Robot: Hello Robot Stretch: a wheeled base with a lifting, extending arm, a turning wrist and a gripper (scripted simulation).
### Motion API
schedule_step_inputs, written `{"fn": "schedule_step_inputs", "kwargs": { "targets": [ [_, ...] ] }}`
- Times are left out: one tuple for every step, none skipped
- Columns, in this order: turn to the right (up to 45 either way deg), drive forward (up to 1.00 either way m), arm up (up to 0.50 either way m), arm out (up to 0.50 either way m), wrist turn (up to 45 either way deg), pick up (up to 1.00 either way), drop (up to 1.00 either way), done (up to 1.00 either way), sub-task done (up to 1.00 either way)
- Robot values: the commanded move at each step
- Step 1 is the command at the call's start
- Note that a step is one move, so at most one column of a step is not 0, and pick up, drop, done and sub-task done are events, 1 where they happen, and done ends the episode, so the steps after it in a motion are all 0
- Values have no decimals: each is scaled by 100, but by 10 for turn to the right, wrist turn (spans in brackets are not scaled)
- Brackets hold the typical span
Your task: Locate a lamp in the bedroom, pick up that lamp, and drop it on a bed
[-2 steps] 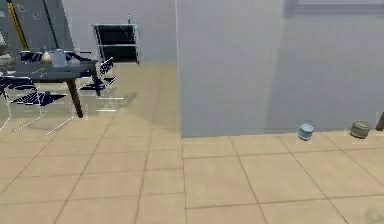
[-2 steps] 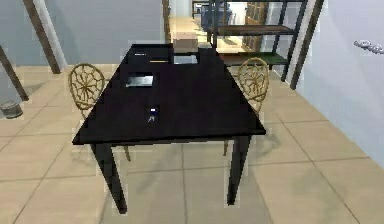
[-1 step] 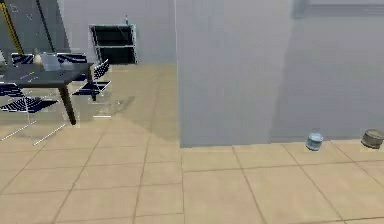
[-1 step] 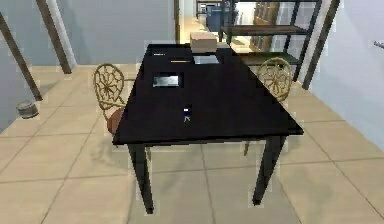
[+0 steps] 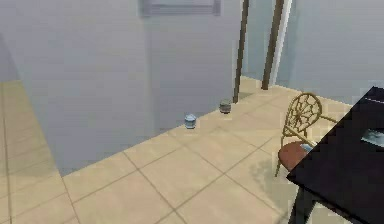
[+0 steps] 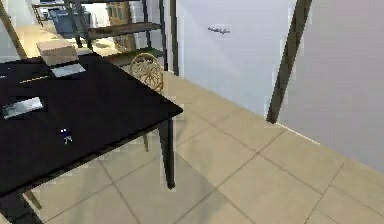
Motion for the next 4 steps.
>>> {"fn": "schedule_step_inputs", "kwargs": {
  "targets": [
    [0, 50, 0, 0, 0, 0, 0, 0, 0],
    [120, 0, 0, 0, 0, 0, 0, 0, 0],
    [0, 100, 0, 0, 0, 0, 0, 0, 0],
    [30, 0, 0, 0, 0, 0, 0, 0, 0]
  ]
}}
